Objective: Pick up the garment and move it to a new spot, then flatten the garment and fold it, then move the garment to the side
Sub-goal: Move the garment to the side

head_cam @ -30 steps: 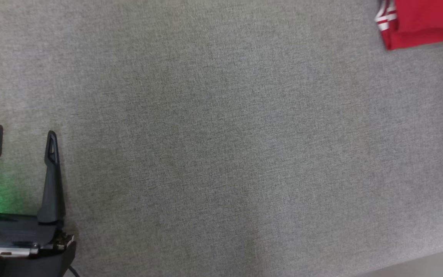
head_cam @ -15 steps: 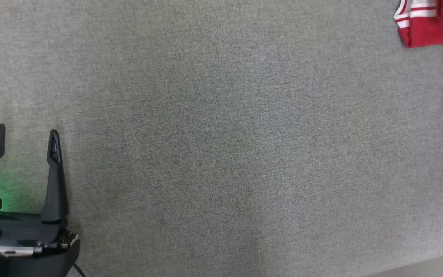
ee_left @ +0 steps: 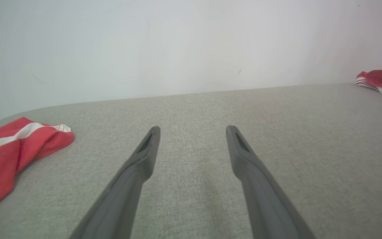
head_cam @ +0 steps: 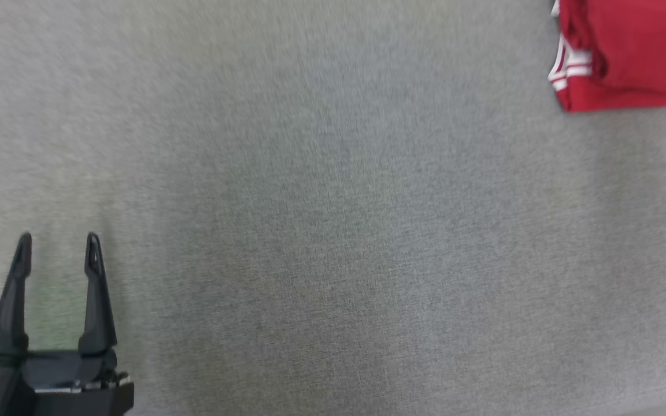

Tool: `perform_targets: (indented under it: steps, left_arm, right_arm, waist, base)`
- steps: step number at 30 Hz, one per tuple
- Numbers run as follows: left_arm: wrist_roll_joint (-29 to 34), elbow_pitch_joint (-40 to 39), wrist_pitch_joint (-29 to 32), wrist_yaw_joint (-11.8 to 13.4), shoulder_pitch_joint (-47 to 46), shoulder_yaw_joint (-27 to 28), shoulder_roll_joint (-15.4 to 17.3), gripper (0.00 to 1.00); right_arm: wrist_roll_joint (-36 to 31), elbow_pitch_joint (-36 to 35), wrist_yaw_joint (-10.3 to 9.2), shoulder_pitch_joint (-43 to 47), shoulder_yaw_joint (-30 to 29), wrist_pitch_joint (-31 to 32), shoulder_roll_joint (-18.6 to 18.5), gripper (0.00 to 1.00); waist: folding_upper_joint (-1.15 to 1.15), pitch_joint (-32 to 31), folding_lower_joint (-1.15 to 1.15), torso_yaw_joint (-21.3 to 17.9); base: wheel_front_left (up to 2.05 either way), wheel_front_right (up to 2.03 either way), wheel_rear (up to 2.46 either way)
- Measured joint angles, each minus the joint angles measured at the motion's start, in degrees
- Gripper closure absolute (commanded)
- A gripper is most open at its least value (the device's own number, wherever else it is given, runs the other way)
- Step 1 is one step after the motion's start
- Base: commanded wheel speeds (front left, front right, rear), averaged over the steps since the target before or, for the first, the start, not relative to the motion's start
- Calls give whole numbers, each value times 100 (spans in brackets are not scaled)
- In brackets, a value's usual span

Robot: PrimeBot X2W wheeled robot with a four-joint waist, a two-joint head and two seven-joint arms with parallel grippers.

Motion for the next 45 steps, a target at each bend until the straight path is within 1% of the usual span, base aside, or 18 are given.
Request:
perform_targets:
  steps: [7,13,21,22,31,35,38,45]
  left_arm:
    - [-48,364,-1,3,383,240,-209,0]
    - [-47,602,0,3,636,342,-336,0]
    - [-16,856,-1,2,781,333,-427,0]
    - [-4,903,0,1,805,339,-436,0]
    - [5,1062,0,-3,983,378,-477,0]
    - [3,1132,-1,-3,1016,375,-502,0]
    - [3,1205,-1,-3,1031,366,-512,0]
    - [7,1361,-1,-4,1121,363,-534,0]
  right_arm:
    - [177,-166,1,613,247,-347,624,0]
    - [377,-326,0,1326,218,-631,1077,0]
    - [493,-757,0,2546,153,-816,1716,0]
    - [514,-864,0,2875,89,-843,1858,0]
    - [653,-1384,0,4221,-277,-982,2396,0]
    - [655,-1599,0,4760,-328,-1015,2626,0]
    - [639,-1713,0,5000,-379,-1039,2775,0]
    - [639,-1782,0,5419,-413,-1094,2994,0]
  waist:
    - [0,-707,0,108]
    - [-1,-1292,-1,215]
    - [-1,-1902,-1,401]
    - [-2,-2024,-2,446]
    - [-1,-2443,-1,542]
    - [-1,-2545,-1,537]
    - [-1,-2592,0,516]
    - [-1,-2748,0,499]
  base:
    - [0,0,0]
    - [0,0,0]
    - [0,0,0]
    - [0,0,0]
    - [0,0,0]
    - [0,0,0]
    - [0,0,0]
    - [0,0,0]
